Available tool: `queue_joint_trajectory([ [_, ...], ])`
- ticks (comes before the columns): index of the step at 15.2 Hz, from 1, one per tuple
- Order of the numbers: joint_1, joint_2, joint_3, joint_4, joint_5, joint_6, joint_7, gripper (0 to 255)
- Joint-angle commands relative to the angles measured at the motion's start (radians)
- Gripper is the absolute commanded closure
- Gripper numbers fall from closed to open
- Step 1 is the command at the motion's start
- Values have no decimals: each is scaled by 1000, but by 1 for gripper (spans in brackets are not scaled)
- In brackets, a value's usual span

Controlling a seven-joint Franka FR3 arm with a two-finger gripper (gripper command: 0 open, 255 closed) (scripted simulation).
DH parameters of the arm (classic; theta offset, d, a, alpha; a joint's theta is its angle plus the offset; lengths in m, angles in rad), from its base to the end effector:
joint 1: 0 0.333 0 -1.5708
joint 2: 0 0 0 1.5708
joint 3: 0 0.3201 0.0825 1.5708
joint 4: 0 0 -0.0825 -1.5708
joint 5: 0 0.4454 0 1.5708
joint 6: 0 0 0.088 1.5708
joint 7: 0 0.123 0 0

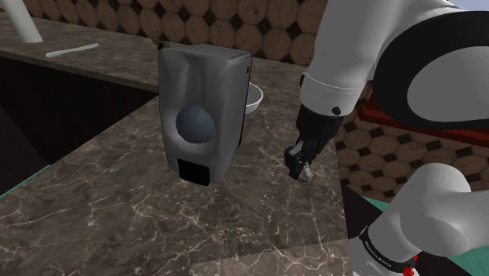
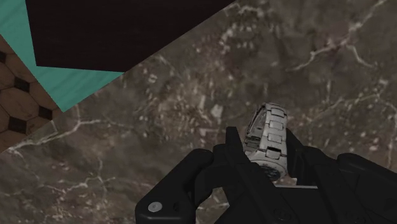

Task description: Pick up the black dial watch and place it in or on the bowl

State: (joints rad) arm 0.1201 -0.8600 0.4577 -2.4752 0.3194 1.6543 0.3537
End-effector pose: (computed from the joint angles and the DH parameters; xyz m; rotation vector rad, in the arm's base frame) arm 0.2886 0.2443 0.5103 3.1155 0.0723 0.0001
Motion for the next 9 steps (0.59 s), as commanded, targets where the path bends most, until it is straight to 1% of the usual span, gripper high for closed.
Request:
queue_joint_trajectory([
  [1, 0, 0, 0, 0, 0, 0, 0, 255],
  [8, 0, 0, 0, 0, 0, 0, 0, 255],
  [9, -2, 2, -4, 13, -3, -12, 1, 255],
])
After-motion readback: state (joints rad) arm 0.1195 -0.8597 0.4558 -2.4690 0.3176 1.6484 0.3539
